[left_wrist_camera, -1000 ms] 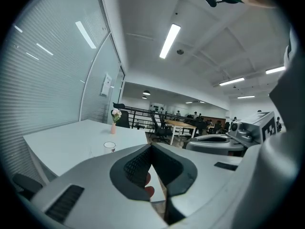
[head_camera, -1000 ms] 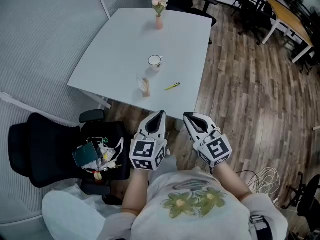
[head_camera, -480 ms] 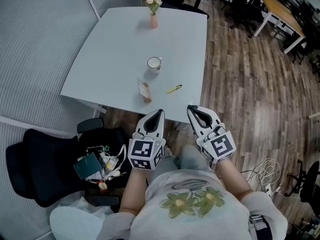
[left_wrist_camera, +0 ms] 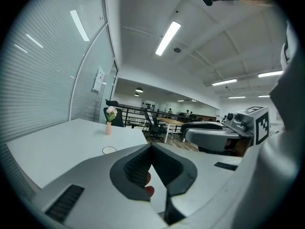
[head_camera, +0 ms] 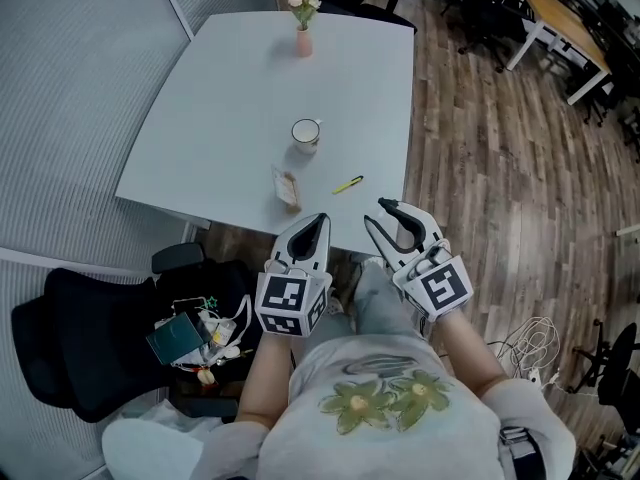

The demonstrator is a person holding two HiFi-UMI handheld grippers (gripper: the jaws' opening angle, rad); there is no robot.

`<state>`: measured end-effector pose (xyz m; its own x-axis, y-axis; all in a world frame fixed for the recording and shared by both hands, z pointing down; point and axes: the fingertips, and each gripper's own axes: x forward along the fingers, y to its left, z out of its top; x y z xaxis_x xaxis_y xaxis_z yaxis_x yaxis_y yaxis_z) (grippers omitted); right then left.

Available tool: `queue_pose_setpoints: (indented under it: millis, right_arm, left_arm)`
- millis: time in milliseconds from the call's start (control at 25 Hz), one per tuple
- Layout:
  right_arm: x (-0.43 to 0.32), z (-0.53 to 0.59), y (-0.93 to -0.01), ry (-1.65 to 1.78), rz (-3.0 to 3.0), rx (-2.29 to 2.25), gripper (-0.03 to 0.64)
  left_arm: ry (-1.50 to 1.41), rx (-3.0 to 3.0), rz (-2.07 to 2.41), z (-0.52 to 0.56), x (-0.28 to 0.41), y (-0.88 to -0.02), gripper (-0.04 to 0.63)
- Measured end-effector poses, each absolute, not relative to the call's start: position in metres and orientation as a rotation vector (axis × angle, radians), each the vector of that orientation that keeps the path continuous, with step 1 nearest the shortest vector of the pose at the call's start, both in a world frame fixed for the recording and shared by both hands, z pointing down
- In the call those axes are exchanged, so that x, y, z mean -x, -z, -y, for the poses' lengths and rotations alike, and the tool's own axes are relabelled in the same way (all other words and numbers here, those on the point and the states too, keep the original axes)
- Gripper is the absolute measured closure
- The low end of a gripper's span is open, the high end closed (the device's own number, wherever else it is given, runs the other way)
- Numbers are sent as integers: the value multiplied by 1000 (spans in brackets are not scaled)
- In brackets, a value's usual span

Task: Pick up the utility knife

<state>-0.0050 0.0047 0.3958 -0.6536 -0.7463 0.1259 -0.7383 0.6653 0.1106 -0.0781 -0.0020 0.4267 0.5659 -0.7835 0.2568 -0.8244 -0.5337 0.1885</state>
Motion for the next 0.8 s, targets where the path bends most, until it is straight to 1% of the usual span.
queue_pose_setpoints:
  millis: [80,440,800]
  right_arm:
    - [4,7,-391,95,2729,-1203,471]
    - [-12,63,-365,190,2782,-1156,471]
    - [-16,103,-375,164,2811,-1083,471]
  left_arm:
    - [-200,-2513,1341,13,77,-423,594]
    - [-152,-2489,1442,64,70,-404,594]
    - [-157,-2434,1485,89,66,-411,594]
